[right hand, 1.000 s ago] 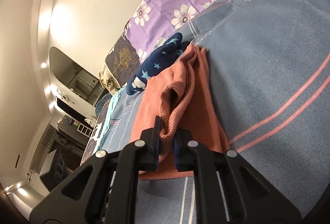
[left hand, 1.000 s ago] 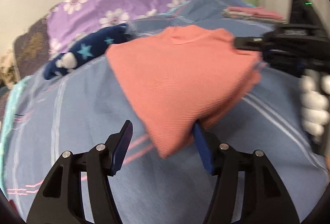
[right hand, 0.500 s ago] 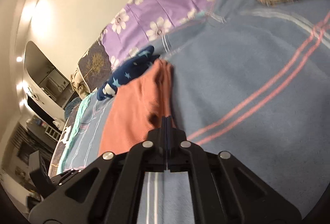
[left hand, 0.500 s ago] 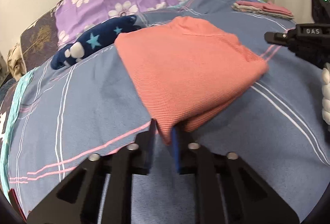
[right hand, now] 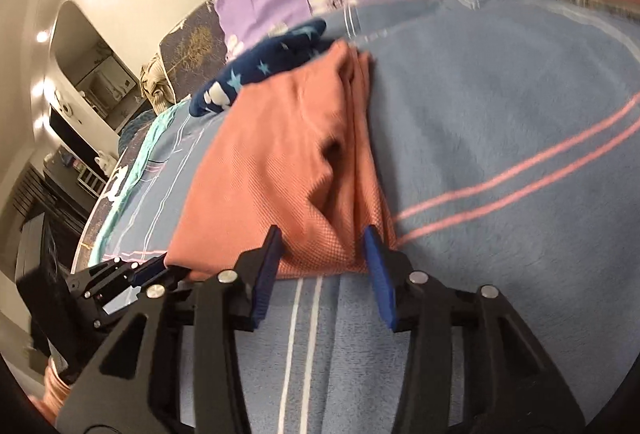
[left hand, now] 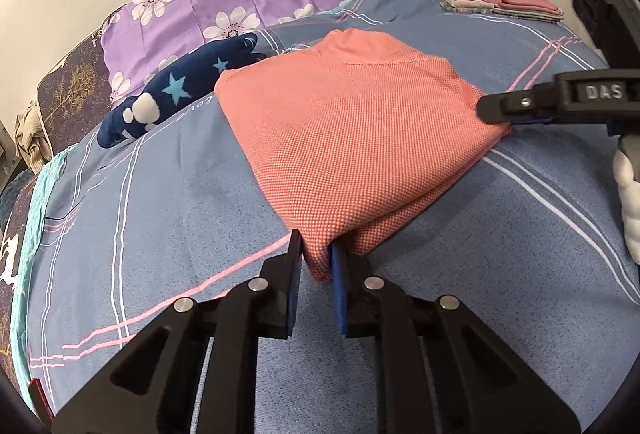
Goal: Fold small clothes
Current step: 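Open both grippers and release the folded shirt, then grasp the folded coral shirt with both grippers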
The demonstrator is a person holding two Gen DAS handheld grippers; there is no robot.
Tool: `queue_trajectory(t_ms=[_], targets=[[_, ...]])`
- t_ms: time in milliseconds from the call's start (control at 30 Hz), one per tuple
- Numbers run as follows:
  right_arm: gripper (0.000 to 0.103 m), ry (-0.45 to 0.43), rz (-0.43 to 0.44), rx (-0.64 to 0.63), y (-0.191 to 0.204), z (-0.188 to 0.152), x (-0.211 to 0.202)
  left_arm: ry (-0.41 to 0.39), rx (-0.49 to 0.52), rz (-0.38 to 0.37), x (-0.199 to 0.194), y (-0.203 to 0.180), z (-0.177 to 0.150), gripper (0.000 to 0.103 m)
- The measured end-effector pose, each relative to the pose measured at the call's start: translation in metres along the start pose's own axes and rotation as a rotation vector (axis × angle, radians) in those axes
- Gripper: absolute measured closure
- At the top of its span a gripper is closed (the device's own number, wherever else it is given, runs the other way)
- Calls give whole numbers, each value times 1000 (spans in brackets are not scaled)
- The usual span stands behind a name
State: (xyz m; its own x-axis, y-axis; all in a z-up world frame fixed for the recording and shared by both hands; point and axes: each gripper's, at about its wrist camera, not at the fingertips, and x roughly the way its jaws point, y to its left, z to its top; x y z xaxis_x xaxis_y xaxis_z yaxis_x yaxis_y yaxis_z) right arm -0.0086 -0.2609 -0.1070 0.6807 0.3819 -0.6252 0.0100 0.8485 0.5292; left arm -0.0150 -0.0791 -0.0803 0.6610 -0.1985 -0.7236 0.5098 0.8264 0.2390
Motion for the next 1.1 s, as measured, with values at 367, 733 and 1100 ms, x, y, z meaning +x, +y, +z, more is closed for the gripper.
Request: queue_trajectory(t_ms=[367,733,1100], targets=[[95,1,-74,35,-10,-2,-9,47,49,-28,-7,0,-4,83],[32,-250,-128,-157,41,9,-49,-108,-102,-250,-31,33,34,84],[100,49,-170,-155,24,7,24,20,-176,-309,36,15,26,80]])
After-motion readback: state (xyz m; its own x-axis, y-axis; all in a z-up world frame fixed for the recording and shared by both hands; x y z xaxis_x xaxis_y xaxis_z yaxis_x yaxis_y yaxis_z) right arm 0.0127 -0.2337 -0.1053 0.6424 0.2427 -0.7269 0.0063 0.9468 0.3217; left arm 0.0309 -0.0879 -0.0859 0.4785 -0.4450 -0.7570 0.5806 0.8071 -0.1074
